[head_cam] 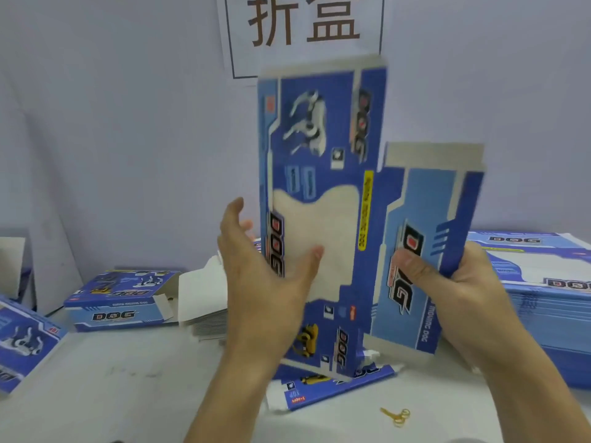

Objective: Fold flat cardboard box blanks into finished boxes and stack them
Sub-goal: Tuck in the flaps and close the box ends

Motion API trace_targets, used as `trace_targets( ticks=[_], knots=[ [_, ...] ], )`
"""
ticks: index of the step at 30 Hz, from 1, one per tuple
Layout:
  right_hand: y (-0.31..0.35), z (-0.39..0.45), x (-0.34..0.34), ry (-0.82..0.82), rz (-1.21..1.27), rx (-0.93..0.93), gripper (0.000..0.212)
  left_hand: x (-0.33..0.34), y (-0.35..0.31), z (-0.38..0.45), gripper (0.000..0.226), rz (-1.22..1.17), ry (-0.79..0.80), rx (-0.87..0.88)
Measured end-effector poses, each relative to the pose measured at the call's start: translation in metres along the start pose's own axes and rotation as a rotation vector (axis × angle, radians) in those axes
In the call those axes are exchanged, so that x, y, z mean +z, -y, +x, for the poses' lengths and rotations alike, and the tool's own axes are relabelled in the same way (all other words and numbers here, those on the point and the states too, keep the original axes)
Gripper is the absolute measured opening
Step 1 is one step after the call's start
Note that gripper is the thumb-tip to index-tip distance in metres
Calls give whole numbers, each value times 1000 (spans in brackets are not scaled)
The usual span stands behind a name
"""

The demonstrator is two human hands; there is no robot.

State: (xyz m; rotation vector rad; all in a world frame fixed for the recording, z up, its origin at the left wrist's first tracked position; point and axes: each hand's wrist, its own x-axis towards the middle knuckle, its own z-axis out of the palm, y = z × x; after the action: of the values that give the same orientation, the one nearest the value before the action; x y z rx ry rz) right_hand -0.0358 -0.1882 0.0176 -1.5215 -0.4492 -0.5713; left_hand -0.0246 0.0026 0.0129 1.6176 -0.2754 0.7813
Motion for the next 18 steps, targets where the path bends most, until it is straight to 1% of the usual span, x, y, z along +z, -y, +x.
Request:
trace_targets(
  ticks=[1, 2, 5, 6, 7, 8, 9, 10, 11, 12, 13, 14, 15, 16, 17, 18],
  knots=[
    [8, 0, 0, -48, 30, -60, 12, 4, -9, -3, 87, 94, -64, 84],
    [14, 1, -1, -112, 60, -115, 13, 7, -16, -6, 86, 139, -103, 178],
    [28, 3, 2, -290, 64, -210, 7, 6, -34, -11, 72, 103, -154, 385],
    [28, 5, 4, -346, 46, -214, 13, 4, -39, -11, 66, 114, -166, 421],
    [27, 7, 6, -415, 1, -222, 25, 1, -43, -10, 59, 116, -161, 442],
    [28, 8, 10, -498, -66, -220, 36, -3, -45, -8, 54, 85, -139, 429],
    [28, 9, 15, -543, -108, -259, 38, -6, -45, -6, 52, 10, -89, 379],
    [26, 10, 19, -523, -153, -342, 24, -8, -45, -5, 56, -111, 3, 293],
    [22, 9, 24, -446, -229, -422, 21, -11, -43, -4, 66, -247, 136, 184],
    [13, 8, 29, -362, -337, -460, 50, -12, -39, -4, 81, -352, 259, 75],
    [0, 6, 32, -276, -461, -484, 69, -12, -35, -4, 92, -395, 363, -3],
    [-12, 3, 36, -227, -567, -489, 77, -10, -30, -6, 94, -408, 429, -54],
    [-23, 2, 40, -190, -662, -491, 75, -7, -26, -7, 84, -405, 429, -91],
    [-32, -1, 43, -155, -734, -463, 71, -2, -23, -6, 68, -423, 366, -150],
    [-39, -2, 45, -82, -766, -401, 73, 1, -19, -4, 54, -469, 264, -237],
    [-40, -3, 46, 17, -758, -313, 81, 5, -14, -2, 40, -522, 158, -336]
  ],
)
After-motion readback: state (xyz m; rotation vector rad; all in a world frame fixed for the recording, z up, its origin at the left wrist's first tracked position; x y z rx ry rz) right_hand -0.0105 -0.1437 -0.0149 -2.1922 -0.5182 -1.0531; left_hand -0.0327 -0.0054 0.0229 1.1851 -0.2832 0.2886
